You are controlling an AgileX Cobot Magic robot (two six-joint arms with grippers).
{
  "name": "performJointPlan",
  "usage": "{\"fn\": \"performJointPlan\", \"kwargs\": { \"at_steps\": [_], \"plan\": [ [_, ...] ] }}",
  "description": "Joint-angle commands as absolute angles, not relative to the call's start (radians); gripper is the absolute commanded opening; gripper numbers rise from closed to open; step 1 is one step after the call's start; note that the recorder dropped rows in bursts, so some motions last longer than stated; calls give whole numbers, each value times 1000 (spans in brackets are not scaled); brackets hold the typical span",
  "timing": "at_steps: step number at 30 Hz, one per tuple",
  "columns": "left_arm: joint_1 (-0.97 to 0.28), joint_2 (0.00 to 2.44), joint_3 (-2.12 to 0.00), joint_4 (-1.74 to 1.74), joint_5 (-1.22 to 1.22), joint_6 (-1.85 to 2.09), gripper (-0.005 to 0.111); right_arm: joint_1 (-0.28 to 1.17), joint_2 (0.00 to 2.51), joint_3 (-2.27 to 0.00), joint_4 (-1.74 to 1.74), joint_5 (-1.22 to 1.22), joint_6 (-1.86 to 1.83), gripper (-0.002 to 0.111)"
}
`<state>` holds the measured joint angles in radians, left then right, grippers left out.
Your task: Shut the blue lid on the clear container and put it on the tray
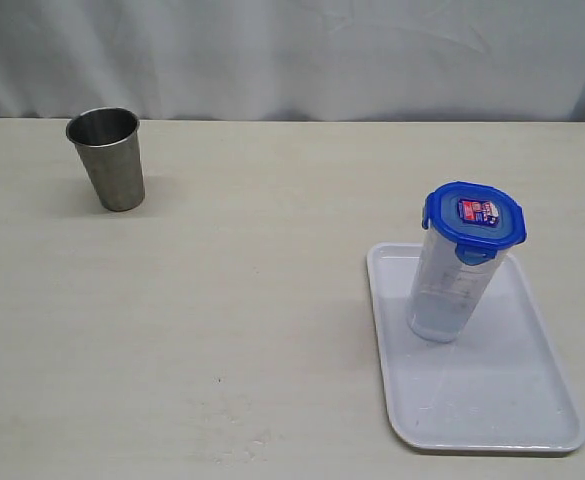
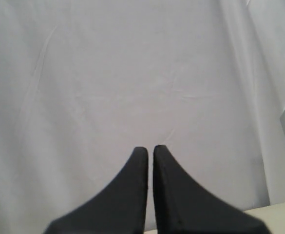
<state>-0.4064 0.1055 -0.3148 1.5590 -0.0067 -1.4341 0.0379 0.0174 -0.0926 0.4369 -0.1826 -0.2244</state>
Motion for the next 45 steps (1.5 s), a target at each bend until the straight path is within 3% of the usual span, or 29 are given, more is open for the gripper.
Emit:
{"fn": "performJointPlan", "kwargs": {
  "at_steps": [1,25,30,32,35,40,45],
  "plan": [
    [-403,0,-304,1497,-27,-1448,0,38,12,-86,434,-128,-223,4],
    [-403,0,-304,1555,-88,-1448,0,38,11,-86,434,-130,-223,4],
    [-403,0,-304,956,26,-1230,0,38,11,-86,434,-130,-223,4],
    [-403,0,-294,613,67,-824,0,38,11,-86,434,-130,-223,4],
    [-403,0,-200,307,-90,-331,0,38,11,-86,434,-130,-223,4],
    [-343,0,0,104,-370,20,0,38,11,-86,434,-130,-223,4],
    [-196,0,0,13,-141,30,0,38,11,-86,434,-130,-223,4]
  ]
}}
